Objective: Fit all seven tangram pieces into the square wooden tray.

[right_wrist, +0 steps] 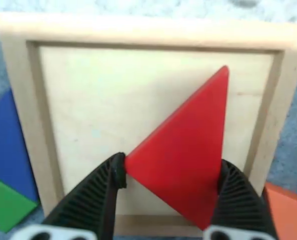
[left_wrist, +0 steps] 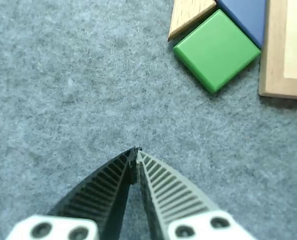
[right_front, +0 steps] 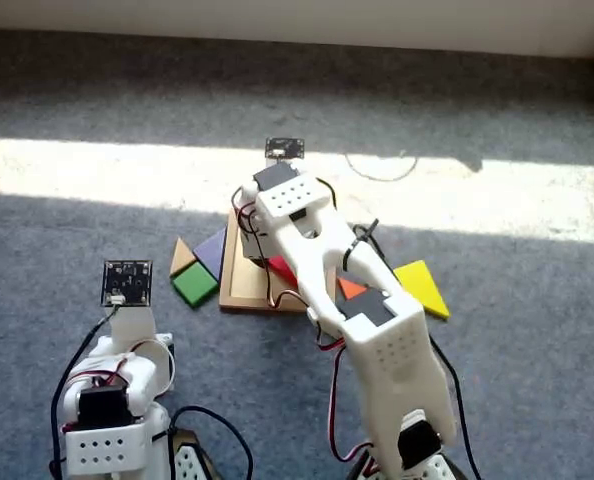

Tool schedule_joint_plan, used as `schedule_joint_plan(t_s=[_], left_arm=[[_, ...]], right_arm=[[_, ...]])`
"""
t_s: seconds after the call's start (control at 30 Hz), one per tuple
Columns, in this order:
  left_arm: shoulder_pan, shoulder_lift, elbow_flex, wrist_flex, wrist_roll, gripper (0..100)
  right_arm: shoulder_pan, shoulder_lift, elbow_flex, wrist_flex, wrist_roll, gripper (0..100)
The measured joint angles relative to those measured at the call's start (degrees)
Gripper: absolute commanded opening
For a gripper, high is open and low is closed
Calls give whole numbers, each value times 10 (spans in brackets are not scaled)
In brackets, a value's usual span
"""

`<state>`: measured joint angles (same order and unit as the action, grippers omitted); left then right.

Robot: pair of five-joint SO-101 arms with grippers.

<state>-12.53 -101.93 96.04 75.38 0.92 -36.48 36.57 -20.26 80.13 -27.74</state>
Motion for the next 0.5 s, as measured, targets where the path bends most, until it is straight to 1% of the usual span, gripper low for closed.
schedule_joint_plan(t_s=[0.17, 0.4, 0.5], left_arm=[[0, 0, 0, 0, 0, 6], [0, 0, 0, 0, 0, 6], [0, 0, 0, 0, 0, 6]], right_arm=[[2, 1, 0, -3, 0, 245], [3, 1, 0, 1, 0, 265], [8, 1, 0, 1, 0, 303]])
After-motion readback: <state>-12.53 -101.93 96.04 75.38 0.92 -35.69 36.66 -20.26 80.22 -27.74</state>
